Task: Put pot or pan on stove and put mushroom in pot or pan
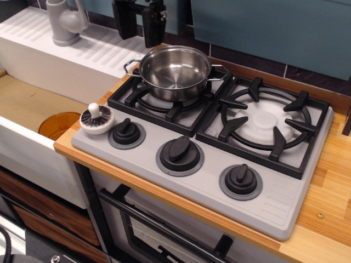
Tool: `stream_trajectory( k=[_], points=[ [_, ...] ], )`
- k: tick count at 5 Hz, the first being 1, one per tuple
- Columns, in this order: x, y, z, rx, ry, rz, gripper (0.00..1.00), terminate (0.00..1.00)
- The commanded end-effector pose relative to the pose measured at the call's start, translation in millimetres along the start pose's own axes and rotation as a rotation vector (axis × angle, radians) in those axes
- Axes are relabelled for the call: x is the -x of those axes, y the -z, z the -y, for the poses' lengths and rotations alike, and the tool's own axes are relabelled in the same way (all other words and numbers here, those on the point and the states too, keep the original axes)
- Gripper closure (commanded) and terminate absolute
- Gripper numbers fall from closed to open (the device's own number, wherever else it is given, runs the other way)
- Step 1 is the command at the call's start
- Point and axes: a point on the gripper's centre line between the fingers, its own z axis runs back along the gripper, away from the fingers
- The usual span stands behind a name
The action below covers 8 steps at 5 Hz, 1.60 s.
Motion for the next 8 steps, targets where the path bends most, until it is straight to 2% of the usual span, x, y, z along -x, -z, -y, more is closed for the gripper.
stream_trajectory(
  k=[1,3,4,5,8],
  points=[
    [-6,-44,6,-0.07,0.012,0.103,0.0,0.0],
    [-6,-44,6,-0.07,0.012,0.103,0.0,0.0],
    [20,-39,10,-0.116,-0.015,0.153,0.0,0.0],
    [36,-33,16,-0.135,-0.036,0.193,0.0,0.0],
    [58,6,-1,-0.139,-0.014,0.281,0.0,0.0]
  ],
)
